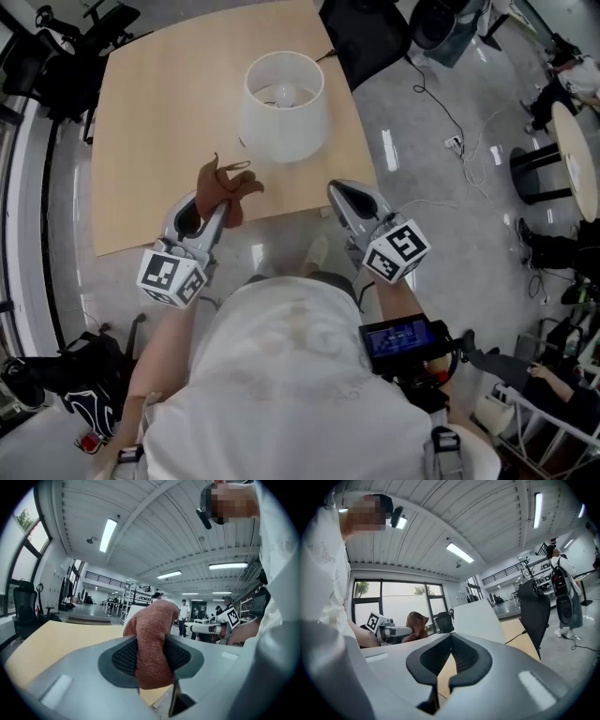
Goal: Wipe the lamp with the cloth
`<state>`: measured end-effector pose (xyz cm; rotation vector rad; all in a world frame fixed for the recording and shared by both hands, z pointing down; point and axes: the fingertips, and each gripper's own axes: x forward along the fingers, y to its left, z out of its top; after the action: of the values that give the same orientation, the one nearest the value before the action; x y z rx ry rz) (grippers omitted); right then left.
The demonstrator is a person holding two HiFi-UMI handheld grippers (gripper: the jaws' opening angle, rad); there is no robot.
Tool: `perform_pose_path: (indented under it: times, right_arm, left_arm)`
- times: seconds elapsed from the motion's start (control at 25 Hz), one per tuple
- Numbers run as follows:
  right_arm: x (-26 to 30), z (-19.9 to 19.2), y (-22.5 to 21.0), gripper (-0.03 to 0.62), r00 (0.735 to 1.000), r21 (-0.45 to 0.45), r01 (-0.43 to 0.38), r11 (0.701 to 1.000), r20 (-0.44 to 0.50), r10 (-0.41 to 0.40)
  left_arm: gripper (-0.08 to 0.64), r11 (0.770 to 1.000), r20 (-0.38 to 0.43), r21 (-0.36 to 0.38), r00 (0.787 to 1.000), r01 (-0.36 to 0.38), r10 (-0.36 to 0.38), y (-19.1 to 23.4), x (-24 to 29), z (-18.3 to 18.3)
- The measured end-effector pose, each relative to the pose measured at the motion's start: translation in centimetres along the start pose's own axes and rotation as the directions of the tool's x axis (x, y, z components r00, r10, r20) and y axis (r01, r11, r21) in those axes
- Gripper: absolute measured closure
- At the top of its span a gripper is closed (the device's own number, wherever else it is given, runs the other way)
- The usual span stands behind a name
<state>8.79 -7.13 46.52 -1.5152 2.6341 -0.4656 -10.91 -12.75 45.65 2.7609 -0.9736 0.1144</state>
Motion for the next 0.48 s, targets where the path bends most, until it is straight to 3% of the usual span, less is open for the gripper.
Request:
perform_pose_path:
  times: [0.48]
  right_arm:
    - [-0.7,-1.7,6.0,0.580,1.000,-0.032,0.029,0.999,-0.008,-0.029]
  left_arm:
    - [0.410,0.998,-0.076,-0.022,0.996,0.053,-0.054,-0.6,-3.8,-5.3]
